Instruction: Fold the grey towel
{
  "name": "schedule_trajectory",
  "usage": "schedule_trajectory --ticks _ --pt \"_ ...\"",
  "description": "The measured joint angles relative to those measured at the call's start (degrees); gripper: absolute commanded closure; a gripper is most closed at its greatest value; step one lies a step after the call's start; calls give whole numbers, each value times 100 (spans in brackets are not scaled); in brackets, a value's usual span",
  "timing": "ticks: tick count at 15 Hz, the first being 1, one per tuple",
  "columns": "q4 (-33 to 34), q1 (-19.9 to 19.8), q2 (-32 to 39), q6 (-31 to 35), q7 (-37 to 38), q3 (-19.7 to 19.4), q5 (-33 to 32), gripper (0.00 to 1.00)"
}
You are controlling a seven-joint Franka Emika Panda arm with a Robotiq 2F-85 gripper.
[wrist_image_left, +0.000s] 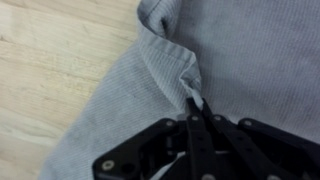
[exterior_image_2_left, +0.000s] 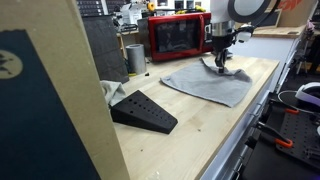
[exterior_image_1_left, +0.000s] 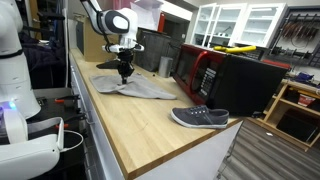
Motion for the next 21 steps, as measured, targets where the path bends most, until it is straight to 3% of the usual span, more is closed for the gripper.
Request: schedule_trajectory --ticks 12,17,18,21 --pt "-409 980 -102 61 -258 746 780 99" --pt "-447 1467 -243 62 -675 1022 1579 99" --pt "-450 1547 -260 62 -748 1050 1709 72" --pt "-473 1668 -274 62 -864 1119 1861 57"
